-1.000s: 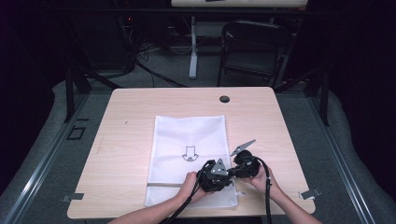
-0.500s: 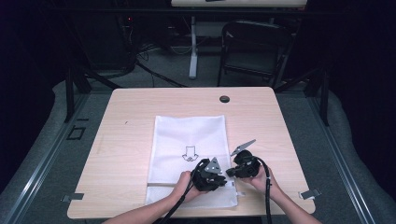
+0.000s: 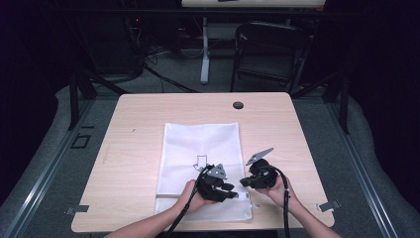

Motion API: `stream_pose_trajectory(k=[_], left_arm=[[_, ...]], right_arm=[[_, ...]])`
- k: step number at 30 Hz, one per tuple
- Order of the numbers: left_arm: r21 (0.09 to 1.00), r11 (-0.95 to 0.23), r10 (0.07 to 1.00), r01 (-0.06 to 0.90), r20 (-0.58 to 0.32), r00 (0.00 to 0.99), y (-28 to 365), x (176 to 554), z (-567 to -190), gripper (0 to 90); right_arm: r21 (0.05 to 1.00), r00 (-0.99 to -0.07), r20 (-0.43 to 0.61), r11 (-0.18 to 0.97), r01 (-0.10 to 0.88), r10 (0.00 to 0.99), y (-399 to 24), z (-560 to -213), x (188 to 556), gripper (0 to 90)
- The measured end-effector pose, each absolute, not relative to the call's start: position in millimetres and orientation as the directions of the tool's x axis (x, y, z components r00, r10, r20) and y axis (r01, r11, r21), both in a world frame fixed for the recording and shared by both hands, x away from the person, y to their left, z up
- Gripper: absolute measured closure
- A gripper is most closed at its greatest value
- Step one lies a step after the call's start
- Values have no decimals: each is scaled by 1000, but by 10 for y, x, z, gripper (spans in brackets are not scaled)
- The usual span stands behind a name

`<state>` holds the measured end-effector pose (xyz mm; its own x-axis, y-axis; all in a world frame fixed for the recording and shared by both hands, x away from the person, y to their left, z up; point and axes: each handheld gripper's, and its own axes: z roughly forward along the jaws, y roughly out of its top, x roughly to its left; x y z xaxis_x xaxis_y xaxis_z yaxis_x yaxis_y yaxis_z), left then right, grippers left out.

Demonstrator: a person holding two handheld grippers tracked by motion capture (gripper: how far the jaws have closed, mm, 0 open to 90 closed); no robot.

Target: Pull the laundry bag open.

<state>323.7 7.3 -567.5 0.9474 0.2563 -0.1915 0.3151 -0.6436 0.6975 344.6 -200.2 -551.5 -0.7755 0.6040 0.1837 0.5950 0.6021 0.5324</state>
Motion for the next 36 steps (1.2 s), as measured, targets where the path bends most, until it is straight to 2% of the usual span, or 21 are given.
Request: stream_pose_trajectory(k=[4, 7, 9, 13, 17, 24, 33, 36], left_arm=[[672, -680, 240, 292, -171, 955, -3, 3226, -5742, 658], [670, -689, 247, 275, -140, 959, -22, 3233, -5748, 750], [672, -687, 234, 278, -158, 959, -26, 3240, -5761, 807], [671, -695, 218, 258, -146, 965, -36, 3239, -5754, 819], [674, -691, 223, 262, -146, 964, -33, 3235, -5756, 823], [679, -684, 233, 268, -145, 962, -32, 3224, -5762, 825], [674, -684, 240, 277, -151, 959, -13, 3218, -5754, 828], [673, -684, 248, 280, -147, 958, -14, 3207, -5749, 828]], right_arm=[[488, -788, 188, 640, 593, 586, -2003, -5529, 3393, 900], [472, -787, 196, 647, 598, 585, -1982, -5576, 3371, 900], [467, -790, 199, 652, 597, 581, -1972, -5598, 3380, 900], [474, -782, 223, 636, 609, 583, -1965, -5614, 3387, 900], [471, -795, 190, 658, 588, 575, -1965, -5589, 3382, 900], [466, -797, 208, 660, 590, 566, -1967, -5583, 3353, 900], [464, -819, 124, 697, 547, 561, -1926, -5589, 3318, 900], [466, -819, 129, 695, 548, 559, -1939, -5591, 3321, 900]])
